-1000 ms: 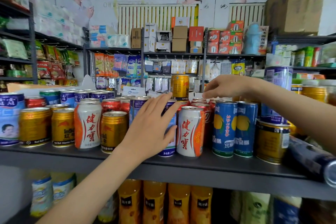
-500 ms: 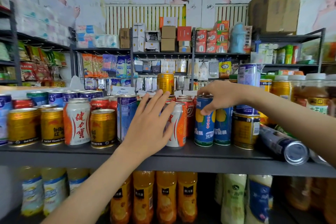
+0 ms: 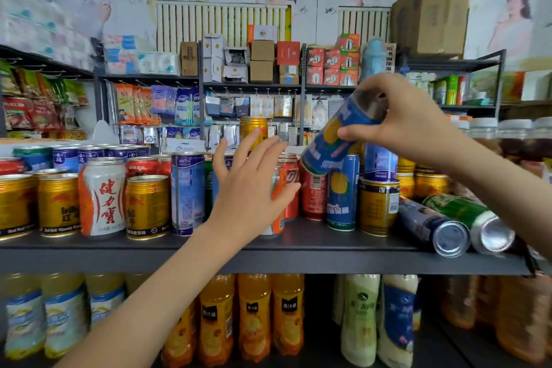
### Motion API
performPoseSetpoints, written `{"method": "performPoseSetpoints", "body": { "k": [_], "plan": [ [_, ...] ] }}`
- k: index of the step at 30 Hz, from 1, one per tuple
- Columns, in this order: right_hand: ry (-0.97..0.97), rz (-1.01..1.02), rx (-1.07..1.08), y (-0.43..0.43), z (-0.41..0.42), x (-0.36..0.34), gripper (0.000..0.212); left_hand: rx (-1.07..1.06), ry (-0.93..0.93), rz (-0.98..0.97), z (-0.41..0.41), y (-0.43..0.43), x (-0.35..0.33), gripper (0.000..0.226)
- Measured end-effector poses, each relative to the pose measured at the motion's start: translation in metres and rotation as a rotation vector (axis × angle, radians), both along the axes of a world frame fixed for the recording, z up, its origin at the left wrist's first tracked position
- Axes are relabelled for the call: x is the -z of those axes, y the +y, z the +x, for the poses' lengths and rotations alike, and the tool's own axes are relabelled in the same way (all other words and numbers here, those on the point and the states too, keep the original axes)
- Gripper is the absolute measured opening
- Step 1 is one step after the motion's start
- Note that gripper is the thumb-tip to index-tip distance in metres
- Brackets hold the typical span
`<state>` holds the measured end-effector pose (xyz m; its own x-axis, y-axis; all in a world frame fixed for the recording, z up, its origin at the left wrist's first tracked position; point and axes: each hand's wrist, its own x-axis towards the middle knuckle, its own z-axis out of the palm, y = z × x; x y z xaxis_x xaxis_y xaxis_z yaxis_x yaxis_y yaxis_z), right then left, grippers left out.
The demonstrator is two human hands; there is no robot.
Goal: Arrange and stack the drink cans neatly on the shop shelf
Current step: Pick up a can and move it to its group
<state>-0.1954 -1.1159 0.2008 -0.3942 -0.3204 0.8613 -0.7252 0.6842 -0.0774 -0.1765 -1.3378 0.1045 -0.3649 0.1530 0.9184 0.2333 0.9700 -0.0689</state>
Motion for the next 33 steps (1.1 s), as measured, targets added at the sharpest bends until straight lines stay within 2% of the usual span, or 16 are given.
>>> {"method": "performPoseSetpoints", "body": {
  "k": [1, 3, 6, 10, 12, 14, 16, 19, 21, 23, 25, 28, 33],
  "plan": [
    [-0.027, -0.106, -0.034, 0.005, 0.002, -0.001, 0.055, 0.046, -0.028, 0.089, 0.001, 0.005, -0.003, 0.065],
    [-0.208, -0.355, -0.185, 0.012, 0.004, 0.002, 0.054, 0.139, -0.099, 0.26, 0.003, 0.016, -0.01, 0.067],
    [-0.503, -0.66, -0.475, 0.016, 0.007, 0.012, 0.066, 0.306, -0.256, 0.488, -0.002, 0.025, -0.019, 0.066],
    [-0.689, -0.811, -0.764, 0.01, 0.015, 0.032, 0.052, 0.867, -0.48, 0.81, 0.005, 0.036, -0.027, 0.046],
    [-0.783, -0.827, -0.885, 0.006, 0.014, 0.042, 0.046, 1.088, -0.456, 0.955, 0.003, 0.038, -0.028, 0.044],
    [-0.857, -0.781, -0.903, 0.002, 0.01, 0.049, 0.053, 1.163, -0.407, 1.005, 0.002, 0.036, -0.034, 0.038],
    [-0.888, -0.664, -0.776, -0.001, 0.006, 0.055, 0.064, 1.072, -0.378, 0.929, 0.003, 0.031, -0.042, 0.031],
    [-0.829, -0.444, -0.571, -0.002, 0.002, 0.063, 0.059, 0.883, -0.362, 0.783, 0.001, 0.023, -0.055, 0.011],
    [-0.705, -0.317, -0.461, 0.0, 0.002, 0.061, 0.049, 0.732, -0.39, 0.653, -0.002, 0.019, -0.06, 0.023],
    [-0.563, -0.204, -0.321, 0.006, 0.0, 0.055, 0.033, 0.482, -0.427, 0.475, -0.004, 0.017, -0.064, 0.04],
    [-0.45, -0.121, -0.213, 0.013, -0.004, 0.048, 0.022, 0.247, -0.422, 0.337, -0.005, 0.019, -0.066, 0.044],
    [-0.402, -0.084, -0.164, 0.02, -0.006, 0.041, 0.017, 0.03, -0.426, 0.183, -0.014, 0.026, -0.065, 0.052],
    [-0.402, -0.021, -0.123, 0.024, -0.01, 0.042, 0.018, -0.144, -0.52, 0.074, -0.033, 0.033, -0.062, 0.052]
  ]
}}
